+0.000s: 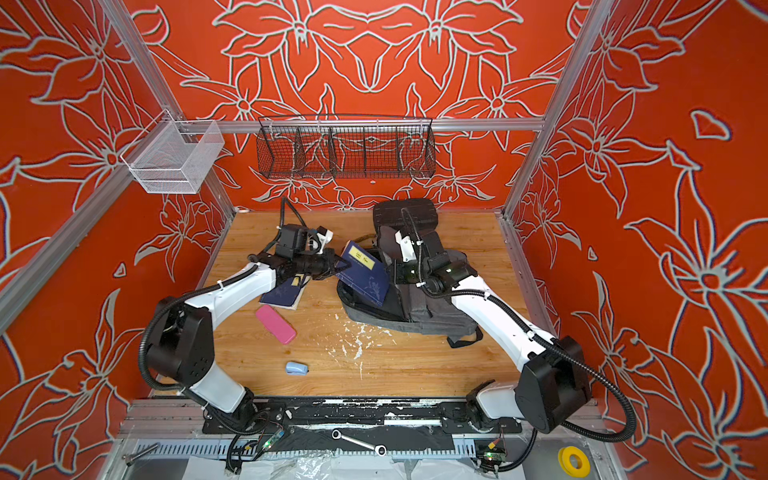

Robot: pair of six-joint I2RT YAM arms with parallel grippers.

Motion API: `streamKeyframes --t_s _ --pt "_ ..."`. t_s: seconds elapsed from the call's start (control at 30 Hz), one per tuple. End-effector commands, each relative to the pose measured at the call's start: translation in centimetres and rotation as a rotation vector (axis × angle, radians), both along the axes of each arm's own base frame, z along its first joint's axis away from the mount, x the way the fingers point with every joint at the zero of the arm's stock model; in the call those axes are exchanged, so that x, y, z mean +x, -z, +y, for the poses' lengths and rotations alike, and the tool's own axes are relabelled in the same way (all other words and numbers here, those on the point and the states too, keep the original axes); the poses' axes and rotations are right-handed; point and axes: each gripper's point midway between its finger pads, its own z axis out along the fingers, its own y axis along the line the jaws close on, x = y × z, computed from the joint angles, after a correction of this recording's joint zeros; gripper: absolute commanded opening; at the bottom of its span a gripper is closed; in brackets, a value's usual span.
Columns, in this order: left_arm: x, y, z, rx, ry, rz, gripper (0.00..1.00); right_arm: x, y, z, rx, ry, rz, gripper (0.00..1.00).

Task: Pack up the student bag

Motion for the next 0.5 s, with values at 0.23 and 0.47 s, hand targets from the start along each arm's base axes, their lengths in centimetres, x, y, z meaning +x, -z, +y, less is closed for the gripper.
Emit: streamKeyframes --t_s 0.23,0.47 --pt "2.0 3.4 -4.8 -0.045 -0.038 0.018 0.40 -0.6 -1.0 0.3 0.023 -0.019 -0.018 0.00" --pt "0.9 -1.6 1.7 0.186 -0.104 -0.127 0.95 0.2 -1.6 -0.5 -0.028 0.024 -0.024 0.43"
